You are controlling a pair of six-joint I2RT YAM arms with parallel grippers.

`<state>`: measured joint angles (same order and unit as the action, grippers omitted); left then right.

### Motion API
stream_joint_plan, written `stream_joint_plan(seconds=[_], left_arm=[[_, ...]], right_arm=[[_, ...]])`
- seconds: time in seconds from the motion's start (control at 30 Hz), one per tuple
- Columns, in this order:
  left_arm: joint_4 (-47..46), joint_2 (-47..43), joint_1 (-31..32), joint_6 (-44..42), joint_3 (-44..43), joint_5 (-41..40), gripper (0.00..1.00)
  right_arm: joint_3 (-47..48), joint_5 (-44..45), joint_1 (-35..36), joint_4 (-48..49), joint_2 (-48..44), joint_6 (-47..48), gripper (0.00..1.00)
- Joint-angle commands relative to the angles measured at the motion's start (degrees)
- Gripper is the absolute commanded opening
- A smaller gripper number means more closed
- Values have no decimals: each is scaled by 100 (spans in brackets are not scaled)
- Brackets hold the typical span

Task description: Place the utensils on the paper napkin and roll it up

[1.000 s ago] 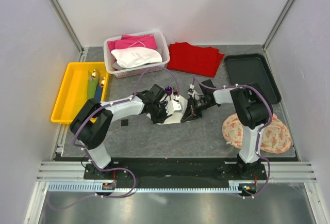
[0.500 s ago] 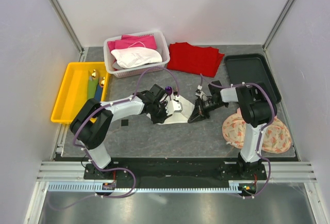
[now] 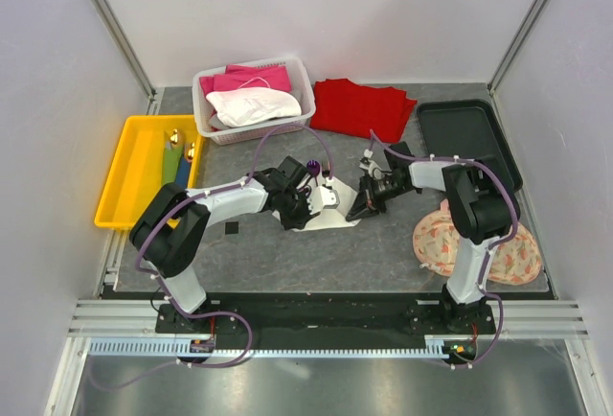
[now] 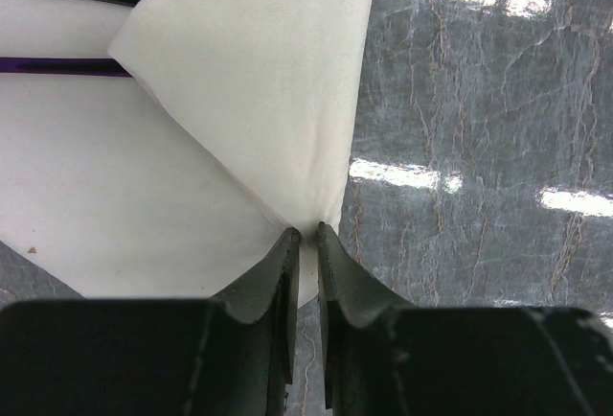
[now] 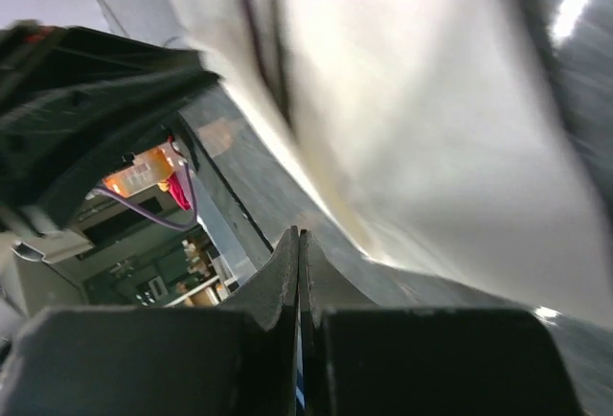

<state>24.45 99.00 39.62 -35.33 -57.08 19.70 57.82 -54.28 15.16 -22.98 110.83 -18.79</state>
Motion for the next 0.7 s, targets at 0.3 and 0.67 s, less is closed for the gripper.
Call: stream_joint_plan(seconds=[0.3,0.67], left_arm=[[403,102,2,299,127,279,21],[570,-39,-182,966,-699,991,33]], right_arm=[[502,14,594,1314,431,-1101,0],[440,93,594,1376,633,-1118,0]])
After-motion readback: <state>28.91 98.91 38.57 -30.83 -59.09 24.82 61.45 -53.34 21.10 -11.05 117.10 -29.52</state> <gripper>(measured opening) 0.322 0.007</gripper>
